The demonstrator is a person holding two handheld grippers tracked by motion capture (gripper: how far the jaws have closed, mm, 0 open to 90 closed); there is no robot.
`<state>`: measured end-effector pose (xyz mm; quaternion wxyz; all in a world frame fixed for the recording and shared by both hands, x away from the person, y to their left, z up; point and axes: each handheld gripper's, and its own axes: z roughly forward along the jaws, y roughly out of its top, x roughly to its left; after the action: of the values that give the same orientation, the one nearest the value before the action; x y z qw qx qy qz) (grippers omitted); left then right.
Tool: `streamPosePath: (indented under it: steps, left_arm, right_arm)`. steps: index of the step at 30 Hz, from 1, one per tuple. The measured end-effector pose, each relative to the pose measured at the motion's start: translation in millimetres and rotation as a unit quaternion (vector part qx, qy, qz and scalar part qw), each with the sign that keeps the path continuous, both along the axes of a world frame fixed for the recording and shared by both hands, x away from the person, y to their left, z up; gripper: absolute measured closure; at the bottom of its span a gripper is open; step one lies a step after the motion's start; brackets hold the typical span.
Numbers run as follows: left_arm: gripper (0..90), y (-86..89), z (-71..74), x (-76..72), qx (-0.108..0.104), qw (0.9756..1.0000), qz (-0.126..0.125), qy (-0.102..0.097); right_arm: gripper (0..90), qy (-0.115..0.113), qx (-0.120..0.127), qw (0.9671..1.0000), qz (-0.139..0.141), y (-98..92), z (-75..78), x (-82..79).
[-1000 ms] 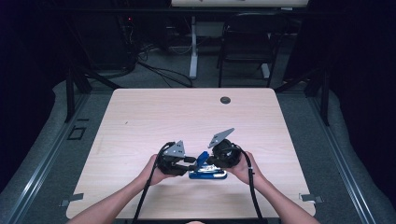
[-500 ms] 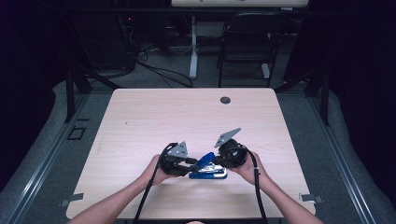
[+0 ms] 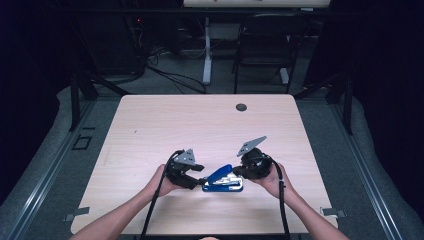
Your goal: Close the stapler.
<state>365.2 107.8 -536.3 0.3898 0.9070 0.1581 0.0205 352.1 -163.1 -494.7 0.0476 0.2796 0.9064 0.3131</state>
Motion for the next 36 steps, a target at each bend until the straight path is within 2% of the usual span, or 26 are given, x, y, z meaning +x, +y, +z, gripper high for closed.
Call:
streamPosePath:
  steps: [6,10,14,18,19,23,26,36]
  left_arm:
    - [31.7,16.9,2.4,6.6,0.005,0.9994,0.033,0.004]
    - [29.6,29.6,4.4,11.4,0.005,0.9986,0.053,0.001]
    - [25.6,35.9,4.9,14.4,0.001,0.9976,0.069,0.002]
    - [21.6,38.4,4.6,16.2,0.007,0.9973,0.074,0.004]
    - [21.5,38.6,4.7,16.2,0.007,0.9972,0.074,0.004]
    - [20.9,38.9,5.0,16.4,0.01,0.9973,0.072,0.004]
    - [20.3,40.5,4.5,17.6,0.006,0.9969,0.078,0.004]
    - [18.1,43.4,2.7,19.9,0.015,0.9962,0.085,0.013]
  right_arm:
    - [89.2,-0.006,0.011,0.9998,-0.016,-9.9,4.9,-2.5]
    - [89.2,-0.012,0.019,0.9994,-0.026,-14.2,13.5,-3.7]
    - [89.3,-0.026,0.036,0.9986,-0.029,-11.3,26.4,-3.7]
    - [89.1,-0.037,0.05,0.9979,-0.018,-1.6,37.3,-4.5]
    - [89.0,-0.038,0.047,0.9981,-0.014,0.6,38.7,-4.3]
    - [88.9,-0.024,0.036,0.999,-0.009,3.1,31.1,-3.0]
    - [88.9,-0.013,0.03,0.9993,-0.018,-2.8,23.3,-1.5]
    - [89.2,0.025,0.0,0.9988,-0.043,-18.4,0.6,6.6]
